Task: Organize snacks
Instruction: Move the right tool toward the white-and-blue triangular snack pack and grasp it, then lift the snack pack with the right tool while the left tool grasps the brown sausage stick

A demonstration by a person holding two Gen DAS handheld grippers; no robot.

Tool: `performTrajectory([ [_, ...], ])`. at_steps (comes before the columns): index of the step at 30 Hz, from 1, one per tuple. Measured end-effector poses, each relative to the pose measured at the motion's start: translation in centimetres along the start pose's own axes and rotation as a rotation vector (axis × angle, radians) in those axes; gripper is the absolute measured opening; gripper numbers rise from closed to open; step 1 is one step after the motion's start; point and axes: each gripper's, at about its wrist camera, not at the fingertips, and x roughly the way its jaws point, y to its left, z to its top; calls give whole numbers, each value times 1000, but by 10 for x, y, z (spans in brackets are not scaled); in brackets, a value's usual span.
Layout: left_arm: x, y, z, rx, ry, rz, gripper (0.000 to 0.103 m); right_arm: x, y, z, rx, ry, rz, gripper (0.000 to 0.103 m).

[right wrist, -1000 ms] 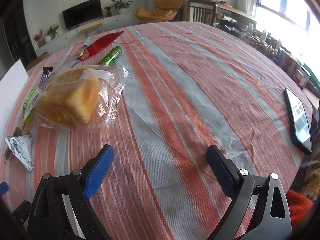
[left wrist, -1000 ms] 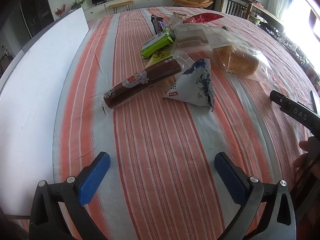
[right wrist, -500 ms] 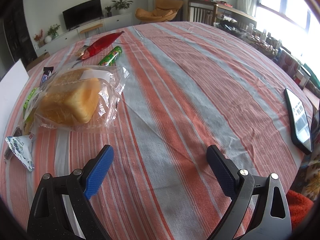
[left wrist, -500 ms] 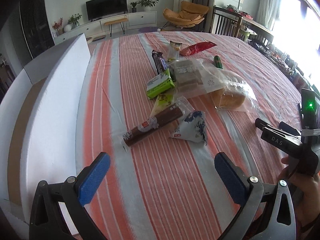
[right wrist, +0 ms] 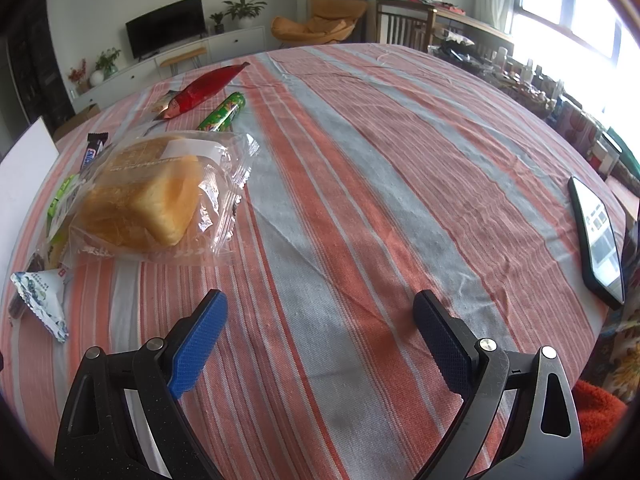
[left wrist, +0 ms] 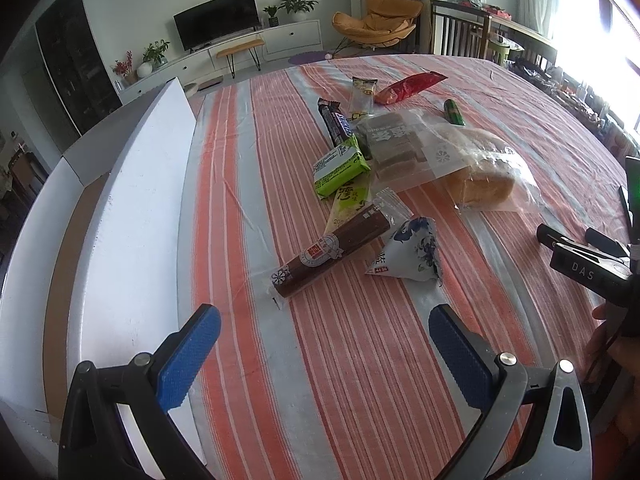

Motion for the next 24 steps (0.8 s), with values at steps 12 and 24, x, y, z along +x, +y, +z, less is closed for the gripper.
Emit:
performTrajectory([
  [12,-68,58,5,-140,-152,-70,103,-25,142,-11,-461,-8,542,92],
  [24,-56,50,-6,-136,-103,-87,103,-16,155,-12,-506,26,480,52],
])
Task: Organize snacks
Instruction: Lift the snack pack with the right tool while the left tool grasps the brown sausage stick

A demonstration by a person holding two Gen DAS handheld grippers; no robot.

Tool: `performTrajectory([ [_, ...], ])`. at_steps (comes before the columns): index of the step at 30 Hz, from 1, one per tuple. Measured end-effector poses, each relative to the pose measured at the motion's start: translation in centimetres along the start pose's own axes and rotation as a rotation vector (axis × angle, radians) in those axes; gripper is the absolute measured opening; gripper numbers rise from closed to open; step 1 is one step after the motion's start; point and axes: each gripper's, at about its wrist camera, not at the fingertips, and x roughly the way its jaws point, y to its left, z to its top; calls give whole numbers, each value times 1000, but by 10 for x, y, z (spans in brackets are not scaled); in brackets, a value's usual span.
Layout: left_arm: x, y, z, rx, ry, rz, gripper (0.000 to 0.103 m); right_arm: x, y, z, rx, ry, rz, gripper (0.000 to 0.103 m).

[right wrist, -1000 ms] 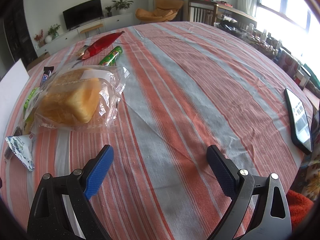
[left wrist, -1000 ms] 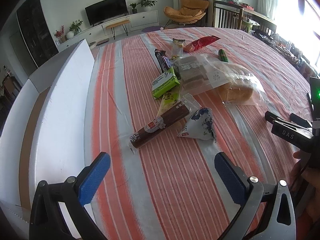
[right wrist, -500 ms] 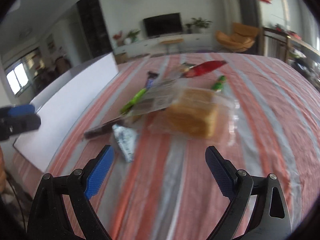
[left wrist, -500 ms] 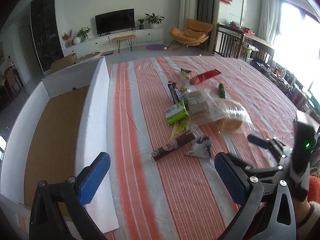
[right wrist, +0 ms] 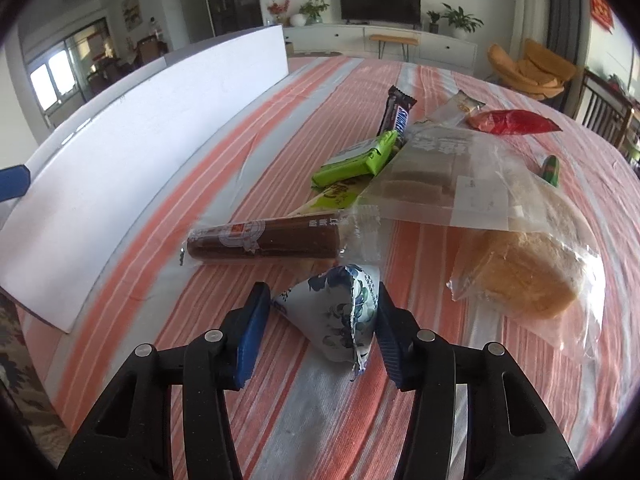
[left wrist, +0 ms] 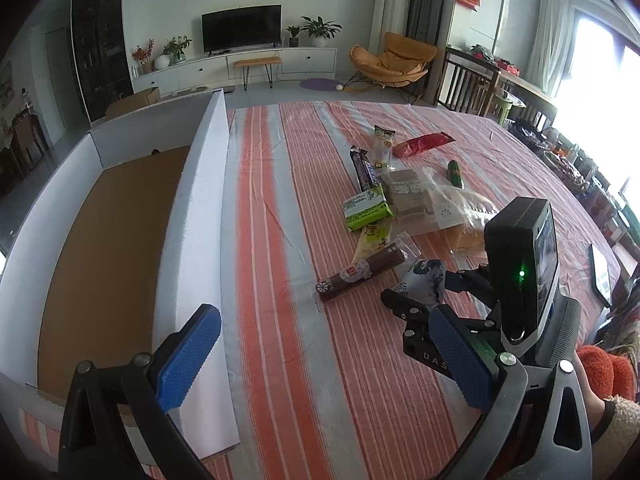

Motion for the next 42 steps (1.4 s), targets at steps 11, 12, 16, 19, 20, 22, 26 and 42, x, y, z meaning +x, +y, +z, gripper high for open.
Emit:
performTrajectory([
  [11,24,-27,4,88,66,-13,103,-35,-26,-31,48,-48,-65,51],
  [12,28,-29,5,96,75,-17,103,-38,-30,-32,73,-57,-66,51],
  [16,46,-39,12,134,110,-29,103,-46,-41,-32,132,-100,-80,51],
  [19,61,-47,17,174,132,-28,103,-46,-48,-33,159,-87,-75,51],
  [20,66,-49,18,187,142,-26,103,-46,-49,-32,166,-85,-74,51],
  [22,77,-53,22,215,157,-12,103,-49,-52,-34,175,-90,-71,51],
  [26,95,-57,28,257,177,-11,103,-51,-56,-36,194,-100,-66,51],
  [42,113,-72,1,375,301,-205,102,-57,-71,-40,269,-142,-58,52],
])
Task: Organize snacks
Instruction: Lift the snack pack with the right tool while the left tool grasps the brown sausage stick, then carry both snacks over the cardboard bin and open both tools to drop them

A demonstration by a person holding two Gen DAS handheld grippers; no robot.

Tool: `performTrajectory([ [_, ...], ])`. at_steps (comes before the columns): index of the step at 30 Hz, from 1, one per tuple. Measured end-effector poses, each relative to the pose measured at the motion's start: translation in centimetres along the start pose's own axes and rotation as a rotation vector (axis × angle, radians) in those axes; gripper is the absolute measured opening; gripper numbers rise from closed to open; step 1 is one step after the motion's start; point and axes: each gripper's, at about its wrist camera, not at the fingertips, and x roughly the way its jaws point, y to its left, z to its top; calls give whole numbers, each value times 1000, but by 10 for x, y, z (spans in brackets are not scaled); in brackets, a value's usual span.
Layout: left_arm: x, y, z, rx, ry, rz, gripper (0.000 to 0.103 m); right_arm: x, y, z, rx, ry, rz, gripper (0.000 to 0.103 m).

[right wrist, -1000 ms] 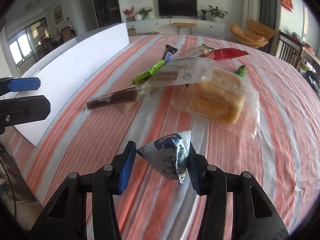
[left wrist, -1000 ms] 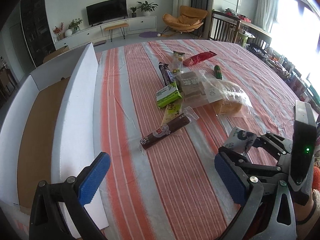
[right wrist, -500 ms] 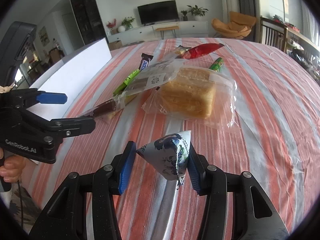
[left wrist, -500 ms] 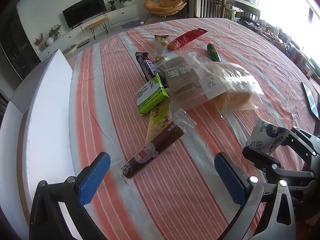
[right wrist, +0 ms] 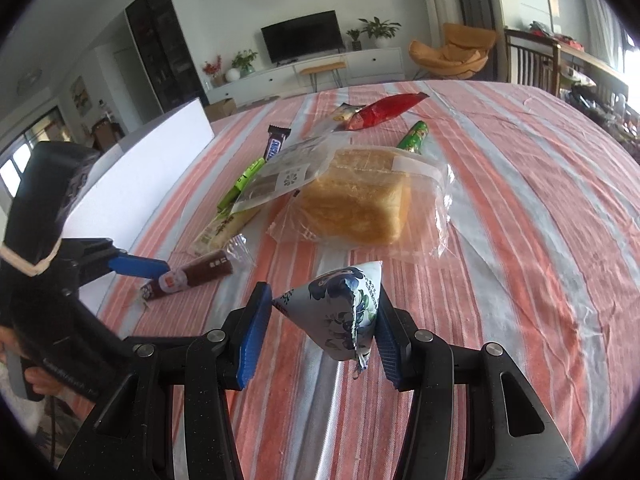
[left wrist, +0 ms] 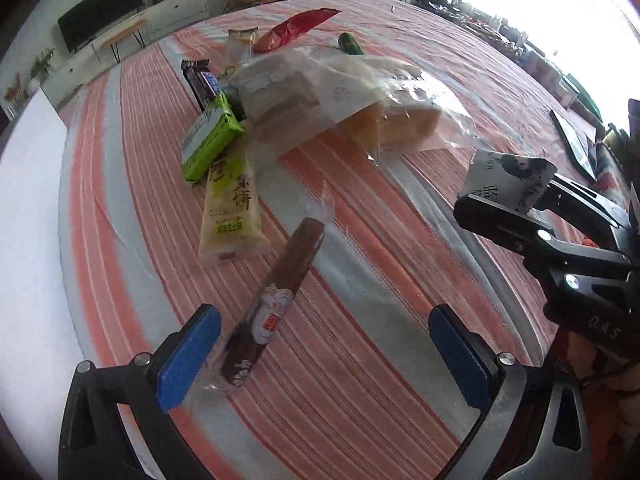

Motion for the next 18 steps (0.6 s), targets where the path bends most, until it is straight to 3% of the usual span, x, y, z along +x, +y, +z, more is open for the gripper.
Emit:
performTrajectory([
  [3,-3,3,7,-9,-35,77,102,1,-4,0,23,5,-2,52],
  [7,21,12,13,1,24,157,102,-5,-9,0,49,-18,-8,52],
  [11,18,17,8,-26,23,99,91,-7,-16,-1,84,-26,-7,52],
  [12,16,17,4,-37,20,75,78,-7,-18,-1,91,-24,-5,52],
  [15,6,13,-2,-49,-7,71,26,-6,-21,0,103,-19,0,52],
  [16,4,12,-6,-59,-3,73,18,-7,-21,-1,104,-21,0,52],
  [18,3,11,-10,-86,-6,83,16,-8,-22,-1,105,-28,0,52],
])
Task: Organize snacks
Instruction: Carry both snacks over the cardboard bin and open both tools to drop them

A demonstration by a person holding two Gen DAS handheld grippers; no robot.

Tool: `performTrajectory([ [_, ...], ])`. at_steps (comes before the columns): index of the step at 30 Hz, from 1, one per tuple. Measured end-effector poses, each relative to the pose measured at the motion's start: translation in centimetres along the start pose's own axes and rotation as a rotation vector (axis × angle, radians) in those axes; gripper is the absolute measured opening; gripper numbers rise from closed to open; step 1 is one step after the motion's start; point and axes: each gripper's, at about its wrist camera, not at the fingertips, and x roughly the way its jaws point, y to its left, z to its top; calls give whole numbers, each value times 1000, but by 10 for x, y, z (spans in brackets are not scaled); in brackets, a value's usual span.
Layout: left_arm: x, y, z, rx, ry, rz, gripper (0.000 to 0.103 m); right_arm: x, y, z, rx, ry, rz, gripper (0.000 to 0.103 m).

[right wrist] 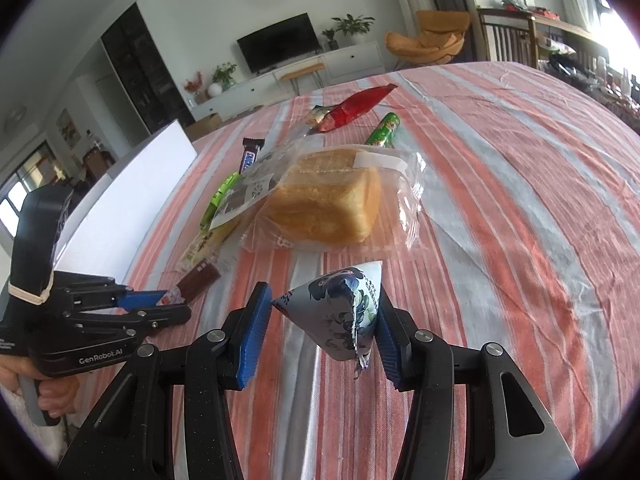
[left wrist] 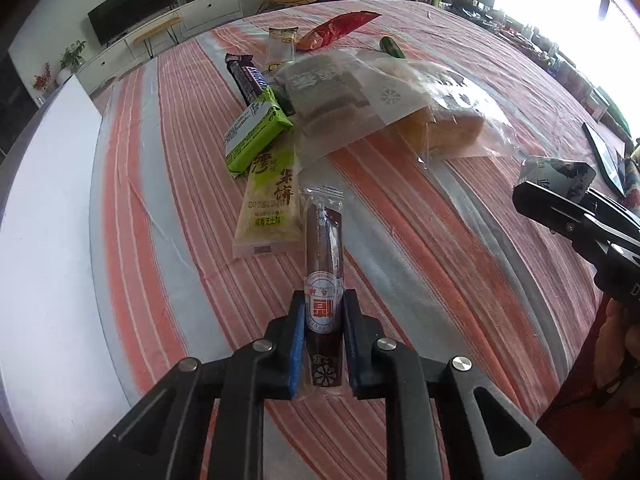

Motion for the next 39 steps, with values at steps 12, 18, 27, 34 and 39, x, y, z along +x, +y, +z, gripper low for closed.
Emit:
performTrajectory([
  [12,-55,16,-19,-244,-121,-179,16,-8,-5,-1,35,-40,58,52],
  [18,-95,27,-27,-295,-217,-206,16,-23,2,-1,24,-93,184,52],
  [27,-162,82,-47,-424,-372,-243,16,-23,71,17,-95,1,234,52],
  [34,-210,177,-78,-572,-492,-64,16,-33,202,71,-286,0,444,51],
  [39,-204,242,-115,-714,-457,100,16,-7,290,88,-380,66,557,52],
])
